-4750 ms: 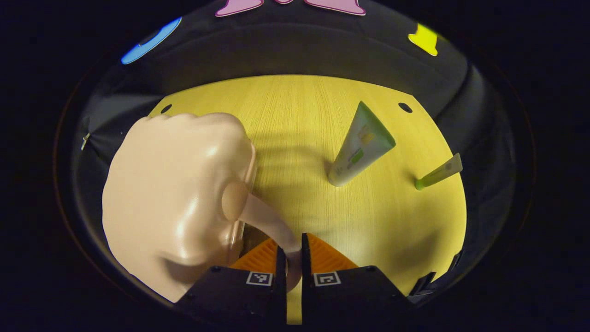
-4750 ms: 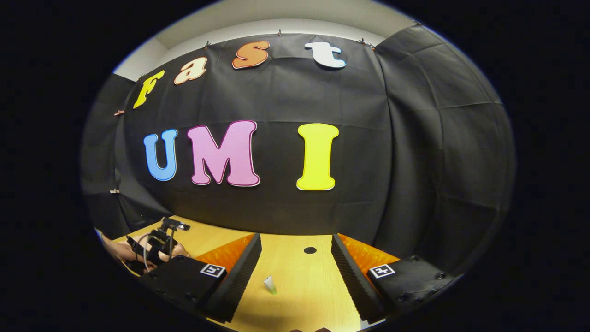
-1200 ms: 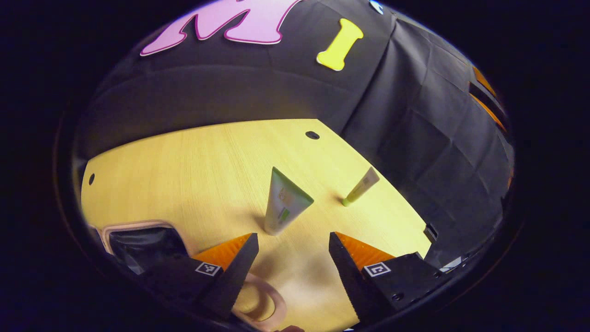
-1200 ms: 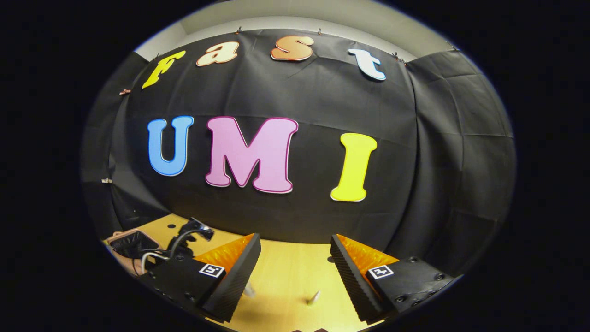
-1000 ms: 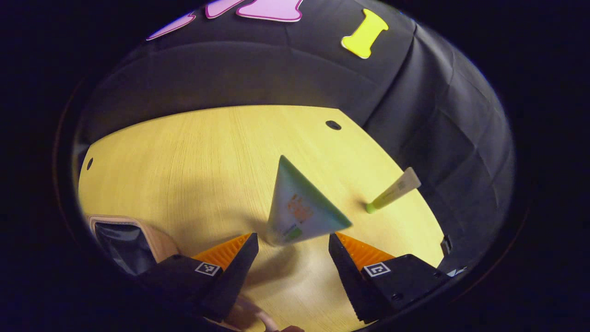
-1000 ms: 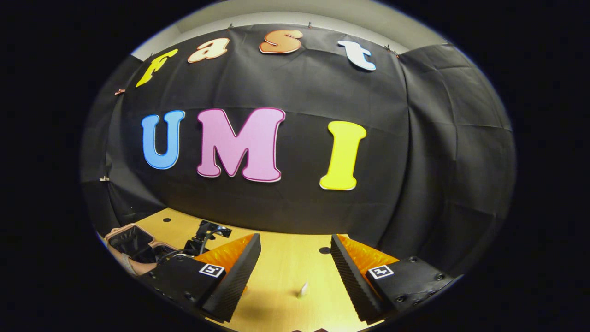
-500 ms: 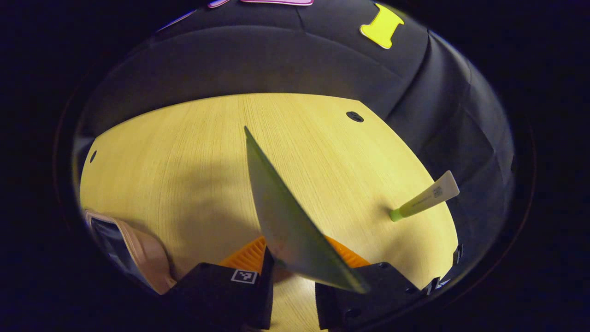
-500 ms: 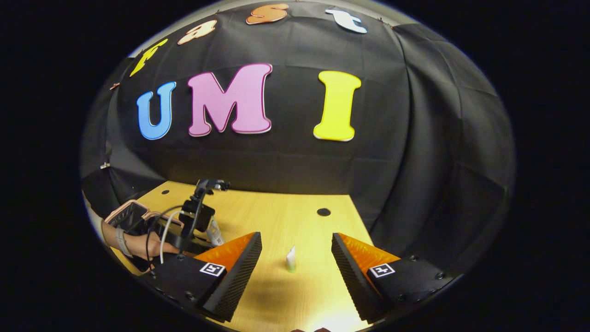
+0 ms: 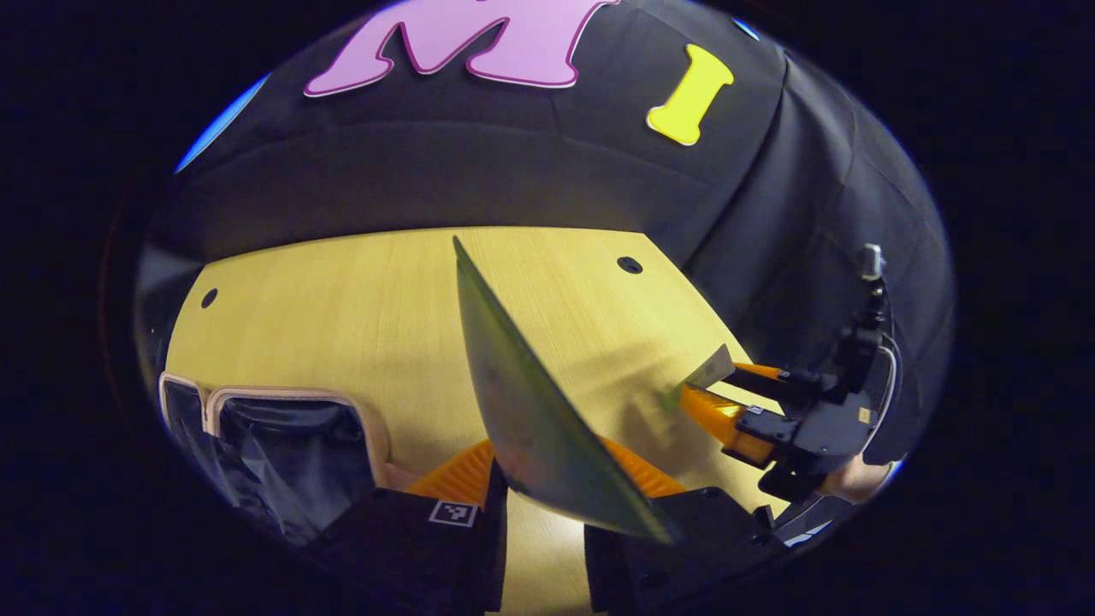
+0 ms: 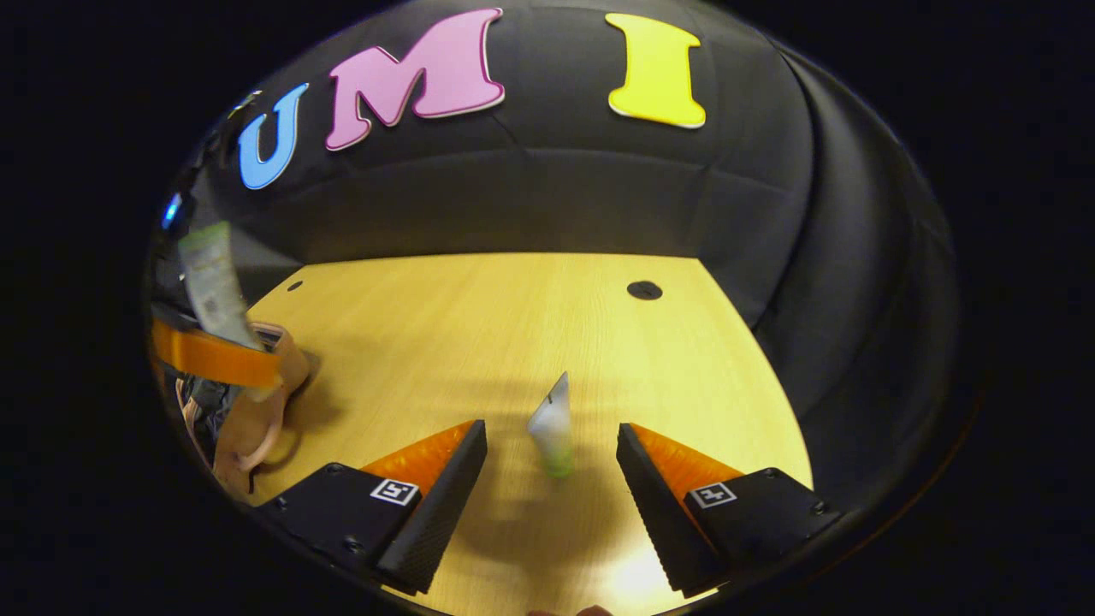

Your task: First open the suitcase, pack the skin care products into it, and then close the suitcase.

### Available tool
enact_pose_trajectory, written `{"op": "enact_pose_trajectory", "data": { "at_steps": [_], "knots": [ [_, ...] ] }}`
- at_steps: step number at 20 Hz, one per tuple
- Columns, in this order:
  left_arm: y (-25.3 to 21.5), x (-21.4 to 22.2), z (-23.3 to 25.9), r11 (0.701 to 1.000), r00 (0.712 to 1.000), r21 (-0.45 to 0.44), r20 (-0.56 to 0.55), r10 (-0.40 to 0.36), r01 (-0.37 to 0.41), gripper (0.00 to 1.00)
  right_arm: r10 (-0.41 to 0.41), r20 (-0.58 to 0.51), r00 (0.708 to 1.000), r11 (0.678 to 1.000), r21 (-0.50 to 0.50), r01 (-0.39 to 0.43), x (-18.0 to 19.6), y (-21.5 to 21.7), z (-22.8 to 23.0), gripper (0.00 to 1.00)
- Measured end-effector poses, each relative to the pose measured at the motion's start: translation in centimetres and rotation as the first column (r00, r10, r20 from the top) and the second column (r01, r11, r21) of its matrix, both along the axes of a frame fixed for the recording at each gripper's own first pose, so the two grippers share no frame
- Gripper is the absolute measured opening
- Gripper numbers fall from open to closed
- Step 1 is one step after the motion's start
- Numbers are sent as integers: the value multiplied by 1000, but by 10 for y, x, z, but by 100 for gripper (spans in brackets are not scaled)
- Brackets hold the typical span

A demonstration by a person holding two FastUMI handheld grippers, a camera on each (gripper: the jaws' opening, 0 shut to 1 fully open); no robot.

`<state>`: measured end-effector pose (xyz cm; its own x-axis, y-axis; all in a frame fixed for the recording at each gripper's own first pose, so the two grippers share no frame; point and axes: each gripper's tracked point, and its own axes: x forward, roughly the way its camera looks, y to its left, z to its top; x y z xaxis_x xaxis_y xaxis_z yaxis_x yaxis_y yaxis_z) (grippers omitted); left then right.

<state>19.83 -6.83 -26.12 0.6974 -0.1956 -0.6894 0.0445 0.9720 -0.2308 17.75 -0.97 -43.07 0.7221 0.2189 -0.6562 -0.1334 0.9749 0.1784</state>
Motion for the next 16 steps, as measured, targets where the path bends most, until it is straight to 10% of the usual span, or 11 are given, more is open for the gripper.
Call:
{"op": "enact_pose_trajectory", "data": {
  "at_steps": [4,8,14,16],
  "knots": [
    [45,-39,17,995,996,34,-2,89,-89,45,-3,-56,998,999,35,5,10,7,-32,94],
    [96,-93,16,984,984,70,-62,166,-162,45,-29,-68,997,994,107,36,12,12,-24,24],
    [194,-150,-18,966,941,201,-262,214,-163,46,33,43,999,991,126,-38,-13,32,56,30],
    [213,-169,-46,969,886,189,-407,224,-159,44,48,77,996,989,136,-58,-27,47,89,30]
  ]
}}
